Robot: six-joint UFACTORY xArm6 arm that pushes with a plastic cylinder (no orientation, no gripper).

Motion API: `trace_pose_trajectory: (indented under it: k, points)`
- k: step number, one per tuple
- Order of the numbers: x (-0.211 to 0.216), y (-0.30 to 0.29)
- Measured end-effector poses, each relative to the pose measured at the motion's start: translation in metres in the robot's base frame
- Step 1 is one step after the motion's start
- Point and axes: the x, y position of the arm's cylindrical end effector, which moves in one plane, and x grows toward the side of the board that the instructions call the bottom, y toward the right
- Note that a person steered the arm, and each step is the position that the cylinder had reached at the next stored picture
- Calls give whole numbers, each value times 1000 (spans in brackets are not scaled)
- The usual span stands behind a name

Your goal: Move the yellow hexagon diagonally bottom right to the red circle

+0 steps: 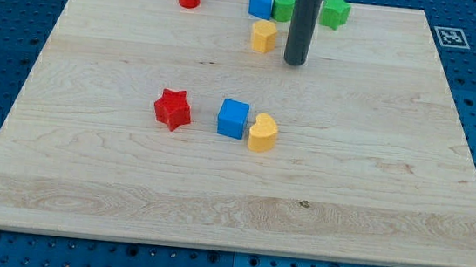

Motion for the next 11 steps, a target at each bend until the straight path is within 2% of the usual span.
trace_pose_trajectory:
  k: [2, 4, 6, 9, 10, 11]
  points:
    - [-20, -44]
    - [-17, -35]
    - [-34, -56]
    - [-23, -74]
    - [-44, -86]
    - [-36, -86]
